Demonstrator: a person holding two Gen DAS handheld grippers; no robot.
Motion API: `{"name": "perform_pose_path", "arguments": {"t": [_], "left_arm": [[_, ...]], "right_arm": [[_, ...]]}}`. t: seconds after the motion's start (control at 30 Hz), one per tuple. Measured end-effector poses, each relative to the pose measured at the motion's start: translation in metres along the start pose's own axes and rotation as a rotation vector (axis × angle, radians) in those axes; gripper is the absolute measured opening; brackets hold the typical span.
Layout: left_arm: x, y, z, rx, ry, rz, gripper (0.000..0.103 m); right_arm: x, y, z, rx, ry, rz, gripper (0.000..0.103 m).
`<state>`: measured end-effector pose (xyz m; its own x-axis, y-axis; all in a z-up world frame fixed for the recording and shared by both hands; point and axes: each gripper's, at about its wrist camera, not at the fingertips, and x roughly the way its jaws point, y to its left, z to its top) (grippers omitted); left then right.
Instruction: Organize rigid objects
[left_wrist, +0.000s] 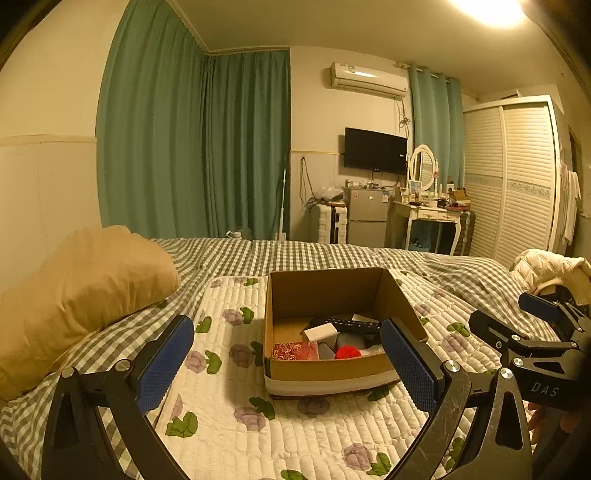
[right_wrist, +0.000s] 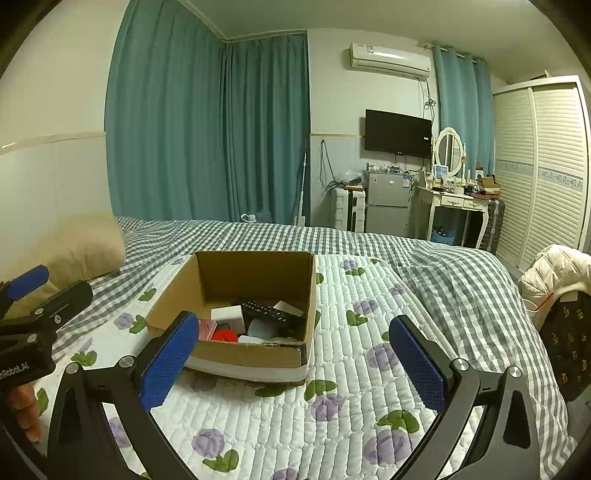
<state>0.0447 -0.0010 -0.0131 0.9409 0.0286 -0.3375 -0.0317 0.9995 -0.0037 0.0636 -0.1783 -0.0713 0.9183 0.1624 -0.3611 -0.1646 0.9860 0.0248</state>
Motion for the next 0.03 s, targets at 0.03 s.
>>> {"name": "perform_pose_path", "arguments": {"t": [0.03], "left_arm": [[0.0001,-0.0002,-0.0002,0.0,0.0,0.0,0.103]], "right_arm": [[0.0002,-0.0002,-0.0004,0.001,0.002,0.0,0.103]]}}
